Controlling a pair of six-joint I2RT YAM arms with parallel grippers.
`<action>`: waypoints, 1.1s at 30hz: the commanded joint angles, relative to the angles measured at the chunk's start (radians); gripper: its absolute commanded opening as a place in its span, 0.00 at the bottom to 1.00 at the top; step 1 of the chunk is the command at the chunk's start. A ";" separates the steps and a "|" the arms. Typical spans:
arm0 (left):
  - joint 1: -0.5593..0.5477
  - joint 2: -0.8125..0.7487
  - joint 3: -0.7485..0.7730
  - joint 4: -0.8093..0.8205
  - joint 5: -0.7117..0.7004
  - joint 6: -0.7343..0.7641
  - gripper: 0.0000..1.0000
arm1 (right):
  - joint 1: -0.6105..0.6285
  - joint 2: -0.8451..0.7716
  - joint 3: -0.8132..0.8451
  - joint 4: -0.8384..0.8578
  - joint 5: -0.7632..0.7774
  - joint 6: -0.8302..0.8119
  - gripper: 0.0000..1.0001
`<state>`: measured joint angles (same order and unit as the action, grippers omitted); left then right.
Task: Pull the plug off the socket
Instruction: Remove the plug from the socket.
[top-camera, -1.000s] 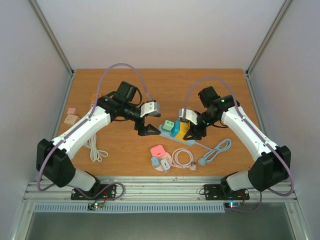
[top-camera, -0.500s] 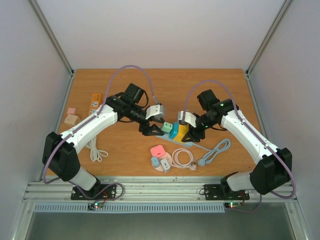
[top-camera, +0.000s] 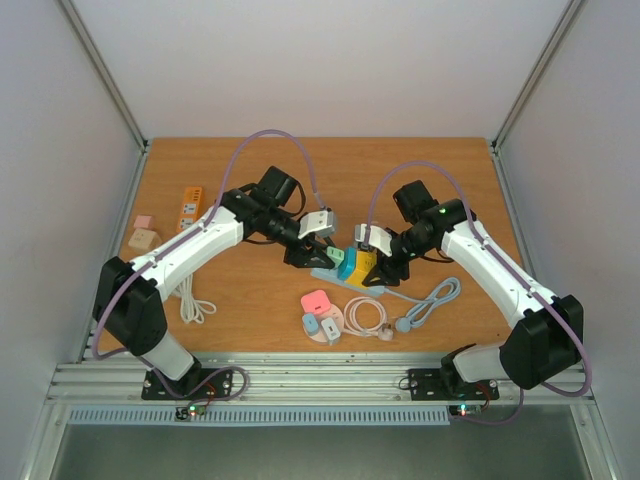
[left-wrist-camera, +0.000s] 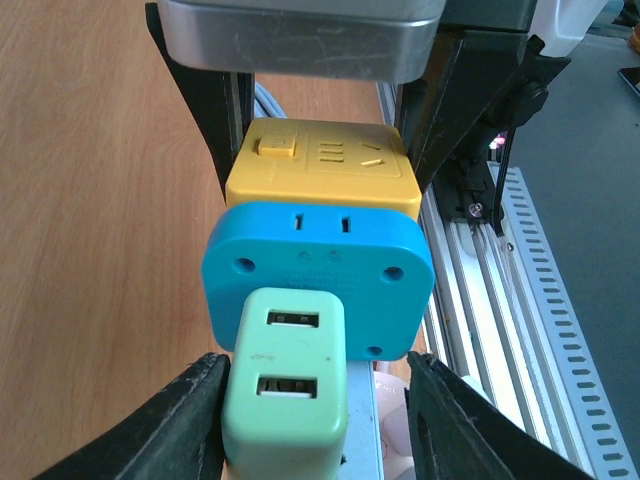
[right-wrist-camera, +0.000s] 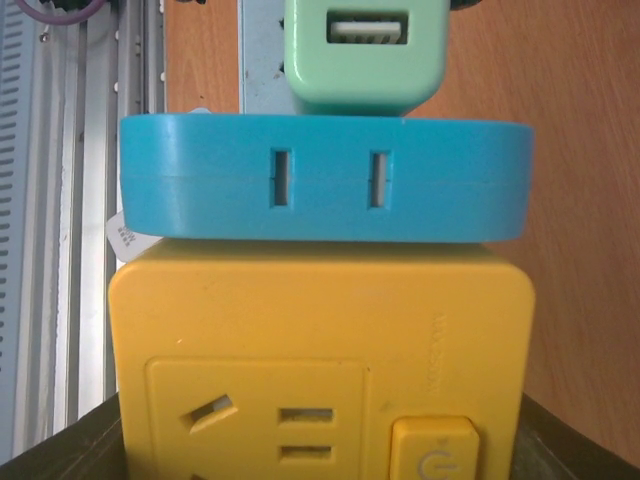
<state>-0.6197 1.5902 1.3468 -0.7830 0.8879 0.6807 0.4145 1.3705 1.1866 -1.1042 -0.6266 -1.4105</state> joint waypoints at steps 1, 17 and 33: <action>-0.008 0.012 0.023 -0.015 0.039 0.004 0.48 | 0.009 -0.018 0.006 0.025 -0.071 0.007 0.01; -0.009 0.025 0.035 -0.056 0.044 0.037 0.00 | 0.009 -0.008 0.000 0.034 -0.066 0.015 0.01; 0.007 -0.014 0.007 -0.039 0.091 0.063 0.00 | 0.009 0.019 0.002 0.019 -0.057 0.010 0.01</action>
<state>-0.6167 1.6016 1.3525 -0.8162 0.8902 0.7410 0.4164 1.3891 1.1801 -1.1210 -0.6559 -1.4105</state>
